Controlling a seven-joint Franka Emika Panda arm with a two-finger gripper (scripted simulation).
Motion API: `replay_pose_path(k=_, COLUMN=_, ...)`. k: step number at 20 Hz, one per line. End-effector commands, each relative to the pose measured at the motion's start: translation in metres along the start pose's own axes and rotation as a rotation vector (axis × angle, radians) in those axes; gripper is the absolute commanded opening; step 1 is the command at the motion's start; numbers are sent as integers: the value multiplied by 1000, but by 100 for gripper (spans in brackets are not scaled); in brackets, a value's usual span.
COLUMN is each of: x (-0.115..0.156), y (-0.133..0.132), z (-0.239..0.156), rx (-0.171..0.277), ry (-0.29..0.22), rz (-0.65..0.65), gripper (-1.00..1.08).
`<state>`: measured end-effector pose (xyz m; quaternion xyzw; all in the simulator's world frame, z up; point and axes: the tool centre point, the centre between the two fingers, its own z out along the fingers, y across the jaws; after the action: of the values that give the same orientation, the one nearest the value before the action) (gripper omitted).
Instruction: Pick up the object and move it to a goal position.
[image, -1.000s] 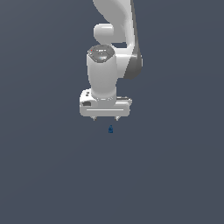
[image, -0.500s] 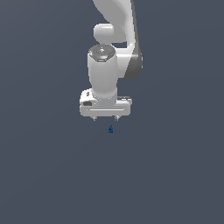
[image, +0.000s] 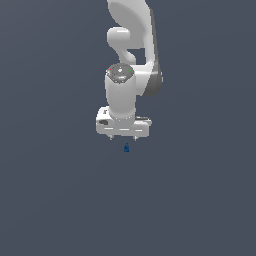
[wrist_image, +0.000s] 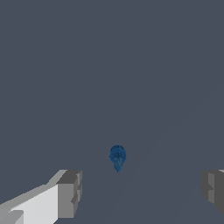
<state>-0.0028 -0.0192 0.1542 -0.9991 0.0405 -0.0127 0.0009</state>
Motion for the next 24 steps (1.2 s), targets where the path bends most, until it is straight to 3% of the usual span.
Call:
replay_pose_path(k=1, x=-6, y=-3, z=14, rx=0, ry=-6, rz=43, gripper=100)
replay_pose_path(k=11, x=-28, y=-8, z=56, rx=-4, ry=-23, rz=175, gripper=100)
replay_pose_path(k=24, x=-32, y=-9, z=77, rx=-5, ry=-25, rz=189, gripper=100)
